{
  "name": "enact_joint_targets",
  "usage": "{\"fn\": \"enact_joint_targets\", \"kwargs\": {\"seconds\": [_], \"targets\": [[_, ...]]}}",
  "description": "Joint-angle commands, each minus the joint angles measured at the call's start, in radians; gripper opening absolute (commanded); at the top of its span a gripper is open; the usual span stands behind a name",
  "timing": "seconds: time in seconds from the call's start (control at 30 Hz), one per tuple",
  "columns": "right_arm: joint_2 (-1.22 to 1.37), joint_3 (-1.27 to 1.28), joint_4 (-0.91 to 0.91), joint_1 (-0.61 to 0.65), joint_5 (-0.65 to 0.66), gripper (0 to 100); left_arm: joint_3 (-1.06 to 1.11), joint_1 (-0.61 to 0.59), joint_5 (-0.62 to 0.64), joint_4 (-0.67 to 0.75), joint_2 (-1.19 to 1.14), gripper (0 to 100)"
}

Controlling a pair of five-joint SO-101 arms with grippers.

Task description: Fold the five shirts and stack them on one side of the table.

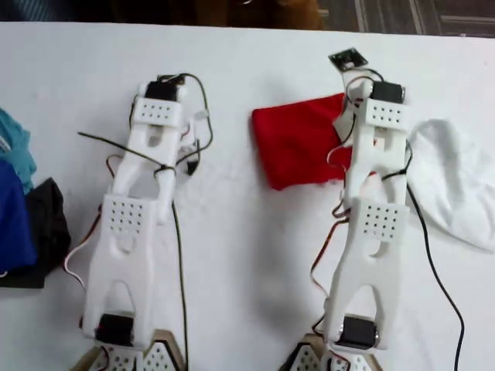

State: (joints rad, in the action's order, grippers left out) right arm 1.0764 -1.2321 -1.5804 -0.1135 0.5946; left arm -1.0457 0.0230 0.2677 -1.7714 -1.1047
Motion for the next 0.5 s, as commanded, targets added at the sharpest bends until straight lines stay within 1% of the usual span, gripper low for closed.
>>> {"fn": "enact_joint_targets", "kwargs": {"seconds": [0.0, 0.2, 0.23, 0.37, 0.47], "targets": [[-0.022, -0.081, -0.053, -0.016, 0.031, 1.9, -0.015, 0.041, -0.008, 0.008, -0.005, 20], [-0.027, -0.157, -0.180, -0.033, 0.032, 2.9, -0.015, 0.041, -0.008, 0.008, -0.005, 20], [-0.025, -0.155, -0.193, -0.039, 0.029, 5.0, -0.015, 0.041, -0.008, 0.008, -0.005, 20], [-0.036, -0.095, -0.189, -0.054, 0.034, 19.0, -0.015, 0.041, -0.008, 0.008, -0.005, 20], [-0.035, -0.068, -0.186, -0.061, 0.034, 19.3, -0.015, 0.041, -0.008, 0.008, -0.005, 20]]}}
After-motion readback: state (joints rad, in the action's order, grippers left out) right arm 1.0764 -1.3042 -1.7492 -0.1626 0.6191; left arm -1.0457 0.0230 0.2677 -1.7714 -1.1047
